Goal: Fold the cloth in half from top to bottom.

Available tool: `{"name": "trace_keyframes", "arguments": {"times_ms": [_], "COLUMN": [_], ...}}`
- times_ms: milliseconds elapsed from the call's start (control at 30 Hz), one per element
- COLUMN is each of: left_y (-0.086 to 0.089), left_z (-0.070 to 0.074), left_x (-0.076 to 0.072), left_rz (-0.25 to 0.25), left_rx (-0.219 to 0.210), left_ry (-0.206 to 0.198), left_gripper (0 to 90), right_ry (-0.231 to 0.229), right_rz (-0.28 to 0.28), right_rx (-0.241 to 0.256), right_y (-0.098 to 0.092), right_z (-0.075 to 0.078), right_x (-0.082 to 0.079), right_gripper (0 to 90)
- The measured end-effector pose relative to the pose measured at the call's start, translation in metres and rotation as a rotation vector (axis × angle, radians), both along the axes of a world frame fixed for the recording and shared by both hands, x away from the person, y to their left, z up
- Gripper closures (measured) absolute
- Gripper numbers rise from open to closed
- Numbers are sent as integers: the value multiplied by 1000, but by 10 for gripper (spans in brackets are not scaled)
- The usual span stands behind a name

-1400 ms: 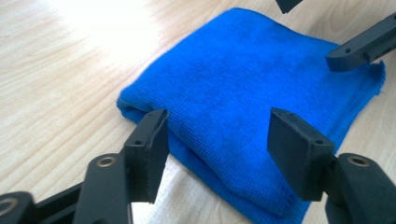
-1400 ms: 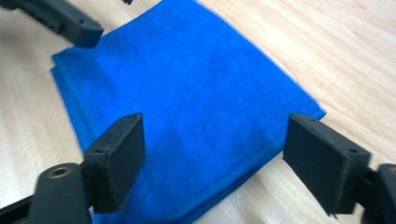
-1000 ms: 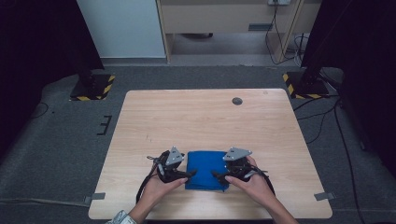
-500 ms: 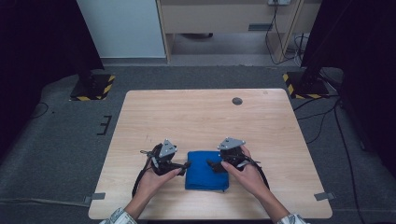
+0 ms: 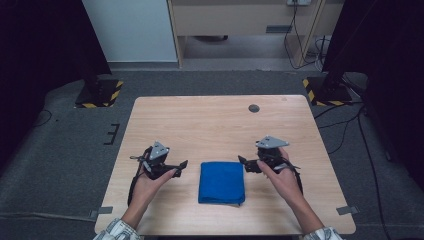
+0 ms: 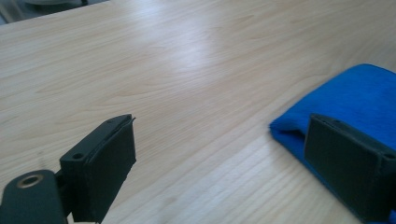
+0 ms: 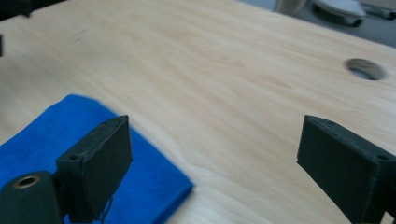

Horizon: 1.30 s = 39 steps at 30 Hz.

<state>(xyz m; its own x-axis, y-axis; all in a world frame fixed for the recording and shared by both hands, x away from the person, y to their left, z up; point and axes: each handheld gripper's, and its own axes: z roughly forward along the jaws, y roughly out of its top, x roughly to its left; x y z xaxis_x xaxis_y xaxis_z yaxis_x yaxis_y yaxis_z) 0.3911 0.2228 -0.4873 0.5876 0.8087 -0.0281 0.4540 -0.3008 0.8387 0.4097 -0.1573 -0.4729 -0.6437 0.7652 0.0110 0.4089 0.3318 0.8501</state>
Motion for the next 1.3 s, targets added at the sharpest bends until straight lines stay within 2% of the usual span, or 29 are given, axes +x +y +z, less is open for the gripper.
{"name": "trace_keyframes", "arguments": {"times_ms": [100, 200, 467, 567, 800, 933, 1067, 1167, 1300], "left_y": [11, 18, 30, 31, 28, 28, 30, 35, 44], "left_z": [-1, -3, -8, -12, -18, -24, -25, -27, -30], "left_x": [3, 5, 9, 11, 12, 13, 14, 17, 21], "left_rz": [25, 46, 81, 80, 69, 56, 68, 89, 130], "left_rx": [0, 8, 45, 78, 126, 177, 175, 179, 154], "left_ry": [3, 6, 26, 39, 71, 102, 103, 108, 114], "left_gripper": [88, 88, 87, 86, 86, 87, 88, 85, 83], "right_ry": [-4, -3, 12, 20, 71, 115, 171, 175, 173], "right_rz": [-54, -95, -169, -195, -230, -217, -199, -232, -290], "right_rx": [41, 60, 52, 48, 21, 2, -27, -26, -29], "right_y": [-19, -36, -67, -75, -89, -94, -97, -103, -121], "right_z": [4, 5, -1, -6, -20, -29, -38, -42, -46], "right_x": [5, 9, 16, 18, 20, 20, 21, 23, 27], "right_gripper": [104, 104, 100, 101, 103, 121, 115, 115, 108]}}
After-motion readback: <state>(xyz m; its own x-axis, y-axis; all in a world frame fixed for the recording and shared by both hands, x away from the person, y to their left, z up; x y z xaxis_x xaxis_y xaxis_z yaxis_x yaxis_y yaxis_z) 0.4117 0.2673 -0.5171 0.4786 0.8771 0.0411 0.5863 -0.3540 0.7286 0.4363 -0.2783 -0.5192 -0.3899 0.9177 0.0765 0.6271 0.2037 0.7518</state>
